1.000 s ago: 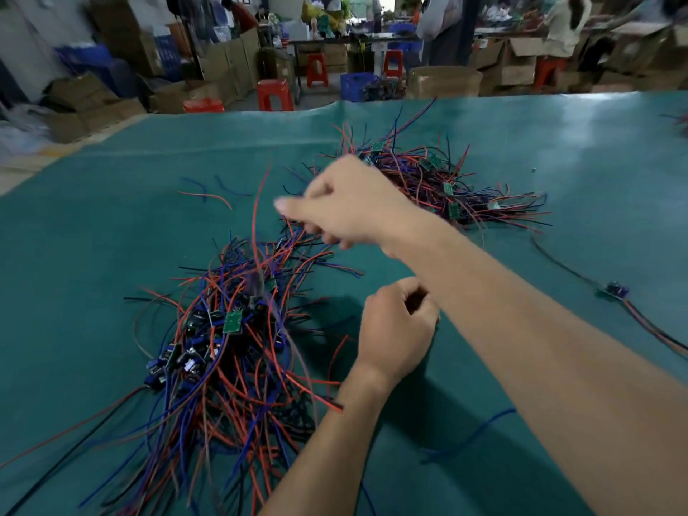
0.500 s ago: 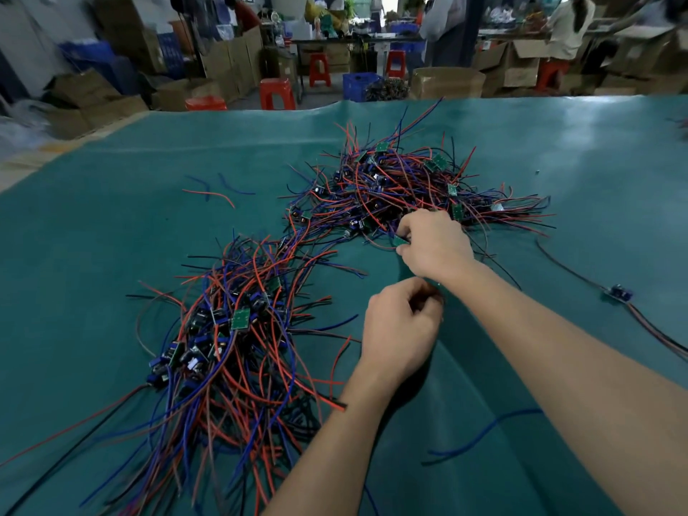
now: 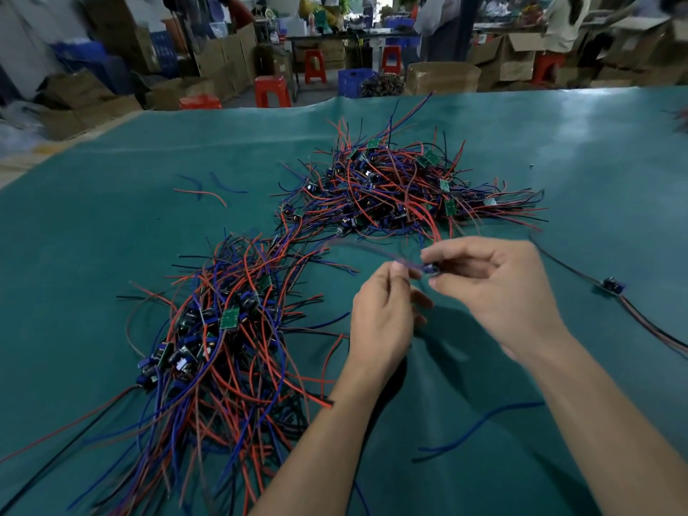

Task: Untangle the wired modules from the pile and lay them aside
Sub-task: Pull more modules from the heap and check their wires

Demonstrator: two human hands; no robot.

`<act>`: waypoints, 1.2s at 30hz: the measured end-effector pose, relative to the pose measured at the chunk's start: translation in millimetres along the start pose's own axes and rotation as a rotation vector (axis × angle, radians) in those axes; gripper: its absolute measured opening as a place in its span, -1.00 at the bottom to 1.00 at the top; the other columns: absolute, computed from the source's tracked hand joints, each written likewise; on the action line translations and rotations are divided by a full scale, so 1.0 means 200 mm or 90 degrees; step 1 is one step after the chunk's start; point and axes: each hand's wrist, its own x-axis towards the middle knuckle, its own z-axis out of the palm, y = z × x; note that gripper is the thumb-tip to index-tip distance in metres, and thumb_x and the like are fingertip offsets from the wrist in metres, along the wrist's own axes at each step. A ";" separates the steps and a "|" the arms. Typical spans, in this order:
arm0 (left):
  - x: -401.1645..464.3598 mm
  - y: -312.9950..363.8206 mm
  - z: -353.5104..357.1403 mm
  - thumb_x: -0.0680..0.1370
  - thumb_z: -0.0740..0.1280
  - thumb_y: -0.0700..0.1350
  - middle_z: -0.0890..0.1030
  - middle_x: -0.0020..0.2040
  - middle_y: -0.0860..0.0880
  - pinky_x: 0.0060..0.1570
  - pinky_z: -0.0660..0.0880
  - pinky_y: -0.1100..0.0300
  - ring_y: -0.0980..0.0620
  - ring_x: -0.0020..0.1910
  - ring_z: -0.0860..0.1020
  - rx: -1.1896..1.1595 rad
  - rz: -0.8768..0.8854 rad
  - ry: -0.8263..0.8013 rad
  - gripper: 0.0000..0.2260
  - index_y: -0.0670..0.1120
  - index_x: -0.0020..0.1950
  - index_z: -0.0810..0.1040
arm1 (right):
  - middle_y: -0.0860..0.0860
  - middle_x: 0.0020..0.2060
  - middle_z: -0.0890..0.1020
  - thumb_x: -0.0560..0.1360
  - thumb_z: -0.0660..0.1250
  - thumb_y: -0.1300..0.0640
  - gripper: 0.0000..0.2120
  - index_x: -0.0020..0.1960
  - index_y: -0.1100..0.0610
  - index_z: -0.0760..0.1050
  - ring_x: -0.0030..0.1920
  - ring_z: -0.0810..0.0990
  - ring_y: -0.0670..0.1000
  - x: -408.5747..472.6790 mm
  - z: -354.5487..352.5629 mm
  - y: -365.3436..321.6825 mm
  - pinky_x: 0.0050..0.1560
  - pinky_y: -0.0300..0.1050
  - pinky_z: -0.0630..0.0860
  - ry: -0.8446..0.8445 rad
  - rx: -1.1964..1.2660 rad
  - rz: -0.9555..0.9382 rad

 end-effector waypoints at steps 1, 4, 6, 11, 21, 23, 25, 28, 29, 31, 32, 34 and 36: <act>0.00 0.01 0.00 0.72 0.06 0.11 0.65 -0.37 -0.07 -0.50 0.37 0.27 0.07 -0.51 0.50 -0.016 -0.014 -0.004 -0.56 0.06 -0.21 0.60 | -0.04 -0.14 0.77 0.34 0.42 0.58 -0.59 -0.12 0.09 0.72 -0.11 0.75 -0.07 -0.02 0.02 0.02 -0.02 -0.32 0.58 0.008 0.019 0.003; -0.01 0.03 -0.01 0.66 0.03 0.26 0.58 -0.51 0.03 -0.57 0.33 0.34 0.17 -0.60 0.44 -0.032 -0.021 -0.020 -0.42 0.09 -0.39 0.61 | -0.05 -0.08 0.77 0.35 0.35 0.58 -0.56 -0.15 0.08 0.74 -0.05 0.74 -0.07 -0.02 0.05 0.06 -0.02 -0.31 0.59 0.023 0.038 -0.009; -0.02 0.04 -0.02 0.64 0.08 0.28 0.62 -0.46 -0.02 -0.58 0.30 0.34 0.16 -0.58 0.44 -0.081 -0.026 -0.055 -0.44 -0.04 -0.31 0.61 | -0.07 -0.07 0.77 0.35 0.34 0.53 -0.57 -0.17 0.03 0.75 0.00 0.74 -0.08 -0.02 0.05 0.06 -0.01 -0.28 0.61 0.033 0.039 -0.023; -0.02 0.05 -0.04 0.60 0.33 -0.16 0.68 -0.32 0.00 -0.47 0.38 0.40 0.18 -0.48 0.52 -0.112 0.007 -0.146 -0.90 -0.11 -0.07 0.62 | -0.07 -0.11 0.77 0.41 0.40 0.49 -0.59 -0.23 -0.02 0.74 0.03 0.73 -0.09 -0.01 0.04 0.08 0.00 -0.27 0.62 0.045 0.030 -0.042; -0.01 0.01 -0.02 0.63 0.34 -0.19 0.74 -0.17 -0.04 -0.42 0.45 0.33 0.12 -0.49 0.52 -0.074 -0.008 -0.072 -0.92 -0.19 0.01 0.59 | 0.02 -0.24 0.75 0.38 0.55 0.35 -0.78 -0.26 0.03 0.72 -0.18 0.70 -0.08 0.02 -0.02 0.12 -0.11 -0.25 0.58 0.170 0.118 0.084; -0.01 0.01 -0.02 0.61 0.36 -0.19 0.74 -0.21 -0.06 -0.42 0.46 0.33 0.13 -0.50 0.53 -0.067 -0.004 -0.082 -0.91 -0.19 -0.06 0.60 | 0.02 -0.21 0.75 0.40 0.58 0.20 -0.91 -0.17 0.04 0.72 -0.18 0.69 -0.06 0.02 -0.02 0.13 -0.17 -0.16 0.57 0.123 0.098 0.128; -0.02 0.01 -0.02 0.60 0.38 -0.22 0.72 -0.27 -0.07 -0.44 0.45 0.34 0.15 -0.51 0.52 -0.058 -0.002 -0.108 -0.89 -0.25 -0.09 0.60 | 0.02 -0.21 0.75 0.44 0.56 0.14 -0.97 -0.13 0.03 0.74 -0.19 0.68 -0.05 0.02 -0.01 0.13 -0.22 -0.15 0.57 0.060 0.111 0.151; -0.02 0.01 -0.02 0.59 0.40 -0.22 0.68 -0.34 -0.09 -0.47 0.42 0.33 0.13 -0.54 0.45 -0.048 -0.013 -0.139 -0.87 -0.27 -0.10 0.61 | -0.02 -0.30 0.71 0.46 0.55 0.16 -0.94 -0.20 0.06 0.75 -0.25 0.62 -0.08 0.03 -0.02 0.13 -0.29 -0.23 0.54 0.065 0.101 0.139; -0.02 0.01 -0.02 0.59 0.40 -0.21 0.66 -0.36 -0.10 -0.48 0.41 0.33 0.12 -0.54 0.44 -0.045 -0.016 -0.142 -0.87 -0.24 -0.13 0.61 | -0.01 -0.32 0.69 0.45 0.55 0.17 -0.93 -0.22 0.08 0.74 -0.26 0.61 -0.08 0.04 -0.03 0.14 -0.31 -0.24 0.53 0.072 0.098 0.137; -0.02 0.01 -0.02 0.59 0.40 -0.20 0.65 -0.38 -0.09 -0.47 0.40 0.32 0.11 -0.54 0.43 -0.027 -0.013 -0.148 -0.85 -0.15 -0.18 0.58 | -0.02 -0.34 0.67 0.45 0.55 0.19 -0.89 -0.25 0.07 0.73 -0.28 0.58 -0.09 0.05 -0.05 0.15 -0.34 -0.24 0.51 0.086 0.071 0.121; -0.02 0.01 -0.01 0.59 0.40 -0.21 0.64 -0.39 -0.09 -0.47 0.40 0.32 0.11 -0.54 0.42 -0.020 -0.011 -0.152 -0.84 -0.12 -0.20 0.57 | -0.04 -0.36 0.65 0.45 0.55 0.20 -0.85 -0.28 0.04 0.72 -0.30 0.55 -0.09 0.05 -0.06 0.16 -0.35 -0.24 0.50 0.101 0.043 0.103; -0.02 0.01 -0.01 0.59 0.39 -0.23 0.63 -0.40 -0.10 -0.47 0.39 0.32 0.11 -0.55 0.41 -0.016 -0.010 -0.164 -0.84 -0.12 -0.20 0.56 | -0.08 -0.40 0.61 0.45 0.56 0.17 -0.80 -0.31 -0.05 0.71 -0.35 0.50 -0.10 0.07 -0.09 0.17 -0.38 -0.22 0.50 0.165 0.000 0.071; -0.02 0.00 -0.01 0.59 0.39 -0.24 0.62 -0.41 -0.10 -0.47 0.39 0.33 0.12 -0.56 0.40 -0.016 -0.013 -0.177 -0.85 -0.13 -0.19 0.56 | -0.09 -0.39 0.63 0.42 0.57 0.09 -0.83 -0.31 -0.11 0.70 -0.35 0.50 -0.09 0.10 -0.16 0.18 -0.35 -0.09 0.53 0.262 -0.020 0.050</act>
